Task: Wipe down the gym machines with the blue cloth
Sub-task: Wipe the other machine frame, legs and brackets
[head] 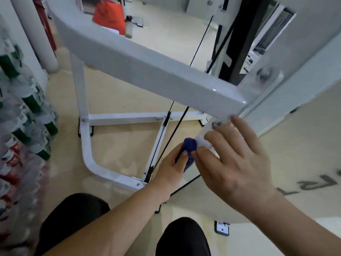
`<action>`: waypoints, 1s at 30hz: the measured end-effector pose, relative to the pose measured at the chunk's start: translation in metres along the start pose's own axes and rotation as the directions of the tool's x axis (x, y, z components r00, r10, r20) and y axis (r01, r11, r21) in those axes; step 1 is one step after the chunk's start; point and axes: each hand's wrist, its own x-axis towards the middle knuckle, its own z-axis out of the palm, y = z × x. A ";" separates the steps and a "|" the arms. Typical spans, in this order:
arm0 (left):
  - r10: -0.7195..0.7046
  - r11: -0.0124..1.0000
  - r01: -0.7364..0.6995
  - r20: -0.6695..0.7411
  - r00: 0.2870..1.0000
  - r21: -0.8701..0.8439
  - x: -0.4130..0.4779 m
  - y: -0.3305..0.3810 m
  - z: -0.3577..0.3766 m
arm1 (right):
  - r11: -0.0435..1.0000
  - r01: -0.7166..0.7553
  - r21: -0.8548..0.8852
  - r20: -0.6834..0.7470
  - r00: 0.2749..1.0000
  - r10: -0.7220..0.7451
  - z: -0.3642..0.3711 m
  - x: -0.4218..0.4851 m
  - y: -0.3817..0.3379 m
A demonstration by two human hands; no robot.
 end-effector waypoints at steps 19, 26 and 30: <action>-0.361 0.932 0.362 -0.196 0.912 -0.033 -0.115 0.225 0.059 | 0.988 -0.066 0.137 0.272 0.962 0.027 -0.174 0.152 0.145; 0.436 0.566 -0.190 -0.095 0.895 0.802 -0.091 0.306 0.039 | 0.993 -0.011 0.115 0.535 0.843 -0.052 -0.180 0.177 0.149; 0.348 0.308 -0.221 0.106 0.932 0.926 -0.059 0.280 0.033 | 0.999 0.043 0.000 0.810 0.586 -0.025 -0.174 0.193 0.139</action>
